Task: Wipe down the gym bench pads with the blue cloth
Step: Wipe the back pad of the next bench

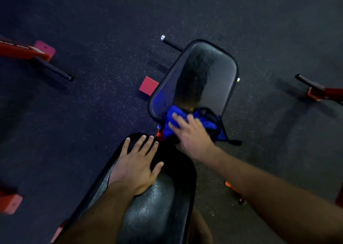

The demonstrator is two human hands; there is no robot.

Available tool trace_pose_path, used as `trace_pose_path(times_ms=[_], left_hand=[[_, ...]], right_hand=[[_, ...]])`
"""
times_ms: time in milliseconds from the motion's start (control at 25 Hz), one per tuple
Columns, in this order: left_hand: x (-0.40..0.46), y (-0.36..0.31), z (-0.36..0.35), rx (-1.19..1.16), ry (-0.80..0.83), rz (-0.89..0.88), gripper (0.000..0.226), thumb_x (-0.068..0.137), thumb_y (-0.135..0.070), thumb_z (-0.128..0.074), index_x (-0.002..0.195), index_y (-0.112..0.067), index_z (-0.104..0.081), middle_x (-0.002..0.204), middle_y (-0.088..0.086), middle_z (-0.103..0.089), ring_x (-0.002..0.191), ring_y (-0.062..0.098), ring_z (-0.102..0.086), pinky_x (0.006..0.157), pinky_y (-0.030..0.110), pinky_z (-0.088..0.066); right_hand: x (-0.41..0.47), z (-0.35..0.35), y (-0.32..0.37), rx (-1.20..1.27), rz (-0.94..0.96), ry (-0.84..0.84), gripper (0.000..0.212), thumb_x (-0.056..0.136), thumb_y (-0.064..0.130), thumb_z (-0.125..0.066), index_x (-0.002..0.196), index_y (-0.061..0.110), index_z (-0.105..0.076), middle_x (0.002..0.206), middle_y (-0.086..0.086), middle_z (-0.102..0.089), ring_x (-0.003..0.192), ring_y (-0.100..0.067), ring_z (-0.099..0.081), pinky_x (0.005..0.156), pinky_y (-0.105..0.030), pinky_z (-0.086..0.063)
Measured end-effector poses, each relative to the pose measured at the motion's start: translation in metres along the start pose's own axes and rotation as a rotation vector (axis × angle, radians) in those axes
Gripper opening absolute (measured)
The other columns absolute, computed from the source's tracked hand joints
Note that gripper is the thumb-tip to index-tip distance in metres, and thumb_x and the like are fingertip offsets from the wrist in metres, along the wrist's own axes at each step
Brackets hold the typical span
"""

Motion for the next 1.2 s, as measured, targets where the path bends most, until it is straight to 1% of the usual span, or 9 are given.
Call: trace_pose_path(times_ms=[120,240,480,600,680,760,920,1080,1200], left_hand=[[0.0,0.0,-0.001,0.006,0.007,-0.007,0.079,0.095,-0.064,-0.007,0.162,-0.024,-0.021,0.17,-0.005,-0.012,0.158,0.016,-0.005,0.125,0.054,0.001],[0.0,0.001,-0.002,0.004,-0.019,-0.011,0.076,0.097,-0.063,-0.014,0.159,-0.022,-0.032,0.168,-0.003,-0.023,0.157,0.017,-0.014,0.125,0.055,-0.005],[-0.001,0.005,-0.006,-0.036,-0.075,-0.038,0.075,0.101,-0.064,-0.009,0.163,-0.023,-0.012,0.171,-0.005,-0.004,0.158,0.017,0.003,0.125,0.054,0.006],[0.0,0.007,-0.011,-0.002,-0.073,-0.032,0.073,0.101,-0.064,-0.018,0.158,-0.021,-0.034,0.166,-0.001,-0.029,0.155,0.02,-0.02,0.122,0.053,-0.003],[-0.001,0.007,-0.014,0.027,-0.084,-0.045,0.069,0.101,-0.062,-0.027,0.151,-0.019,-0.048,0.158,0.001,-0.044,0.15,0.021,-0.035,0.118,0.054,-0.011],[0.0,0.007,-0.013,0.039,-0.096,-0.051,0.067,0.1,-0.061,-0.032,0.147,-0.018,-0.053,0.155,0.002,-0.049,0.147,0.023,-0.041,0.116,0.055,-0.015],[0.001,0.008,-0.015,0.028,-0.093,-0.045,0.07,0.101,-0.062,-0.026,0.152,-0.018,-0.045,0.16,0.002,-0.04,0.151,0.023,-0.032,0.119,0.057,-0.011],[0.002,0.007,-0.014,0.046,-0.153,-0.052,0.068,0.099,-0.06,-0.034,0.146,-0.016,-0.055,0.154,0.005,-0.049,0.146,0.025,-0.041,0.115,0.058,-0.018],[0.003,0.007,-0.015,0.061,-0.189,-0.062,0.066,0.098,-0.059,-0.037,0.143,-0.015,-0.059,0.151,0.006,-0.053,0.144,0.026,-0.046,0.113,0.058,-0.022]], right_hand=[[-0.015,-0.012,0.023,0.045,0.007,0.079,0.053,0.081,0.022,-0.05,0.133,0.02,-0.057,0.148,-0.005,-0.039,0.103,-0.033,-0.044,0.08,-0.042,-0.047],[0.003,0.02,0.009,0.218,-0.074,-0.052,0.062,0.072,0.007,-0.062,0.133,0.017,-0.059,0.143,-0.007,-0.046,0.099,-0.034,-0.047,0.08,-0.043,-0.052],[0.127,0.134,-0.118,0.004,-0.16,-0.288,0.059,0.075,0.014,-0.052,0.134,0.017,-0.055,0.137,-0.011,-0.049,0.112,-0.042,-0.046,0.095,-0.048,-0.045],[0.196,0.149,-0.167,-0.097,-0.096,-0.006,0.051,0.081,0.021,-0.046,0.132,0.017,-0.054,0.134,-0.014,-0.053,0.119,-0.042,-0.047,0.095,-0.054,-0.045],[0.212,0.137,-0.182,-0.039,-0.132,0.241,0.047,0.087,0.023,-0.046,0.133,0.023,-0.054,0.136,-0.016,-0.055,0.123,-0.038,-0.051,0.101,-0.048,-0.043],[0.211,0.121,-0.172,-0.055,-0.148,0.249,0.045,0.088,0.034,-0.042,0.132,0.033,-0.054,0.138,-0.01,-0.055,0.125,-0.032,-0.051,0.105,-0.047,-0.039],[0.183,0.09,-0.081,-0.226,0.166,0.132,0.062,0.08,0.048,-0.017,0.119,0.027,-0.06,0.118,0.0,-0.061,0.109,-0.026,-0.053,0.094,-0.047,-0.032],[0.151,0.053,-0.008,-0.252,0.45,0.101,0.046,0.081,0.051,-0.042,0.114,0.027,-0.063,0.11,-0.001,-0.06,0.1,-0.028,-0.053,0.088,-0.047,-0.034],[0.149,0.045,-0.007,-0.249,0.61,0.09,0.046,0.078,0.051,-0.042,0.112,0.028,-0.063,0.111,0.0,-0.061,0.097,-0.027,-0.053,0.085,-0.045,-0.034]])
Point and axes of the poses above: each hand's wrist, its own x-axis towards the middle knuckle, its own z-axis out of the back of the hand, y = z × x, the point moved 2 cm from there along x, towards the middle knuckle
